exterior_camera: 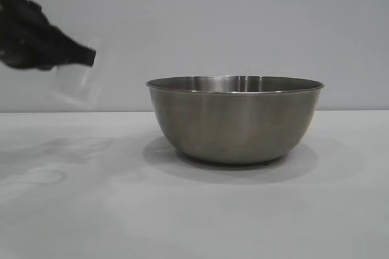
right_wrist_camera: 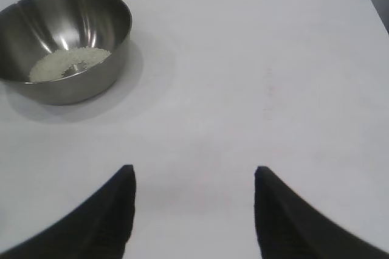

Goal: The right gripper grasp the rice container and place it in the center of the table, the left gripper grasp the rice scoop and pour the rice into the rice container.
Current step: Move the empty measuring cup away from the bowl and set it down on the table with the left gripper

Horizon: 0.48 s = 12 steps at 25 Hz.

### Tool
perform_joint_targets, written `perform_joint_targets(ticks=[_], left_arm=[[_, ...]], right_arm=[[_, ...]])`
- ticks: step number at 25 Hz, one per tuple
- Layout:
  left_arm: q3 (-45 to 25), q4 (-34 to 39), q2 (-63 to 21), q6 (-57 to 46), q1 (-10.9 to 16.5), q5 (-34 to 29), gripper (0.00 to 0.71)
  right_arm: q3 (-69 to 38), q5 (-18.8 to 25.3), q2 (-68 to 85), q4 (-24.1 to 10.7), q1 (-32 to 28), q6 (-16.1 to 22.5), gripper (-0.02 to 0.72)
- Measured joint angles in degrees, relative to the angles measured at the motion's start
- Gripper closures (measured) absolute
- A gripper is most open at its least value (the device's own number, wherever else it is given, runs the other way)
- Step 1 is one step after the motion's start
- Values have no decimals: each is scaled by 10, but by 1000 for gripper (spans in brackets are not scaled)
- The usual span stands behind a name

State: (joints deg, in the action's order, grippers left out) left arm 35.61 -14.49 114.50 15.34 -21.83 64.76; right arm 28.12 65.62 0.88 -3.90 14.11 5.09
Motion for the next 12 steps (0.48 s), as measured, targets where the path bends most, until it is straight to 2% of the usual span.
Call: perform_joint_targets(ticks=[12], left_arm=[[0, 5, 59, -9, 0, 2, 710]], right_arm=[[0, 0, 0, 0, 0, 0, 290]])
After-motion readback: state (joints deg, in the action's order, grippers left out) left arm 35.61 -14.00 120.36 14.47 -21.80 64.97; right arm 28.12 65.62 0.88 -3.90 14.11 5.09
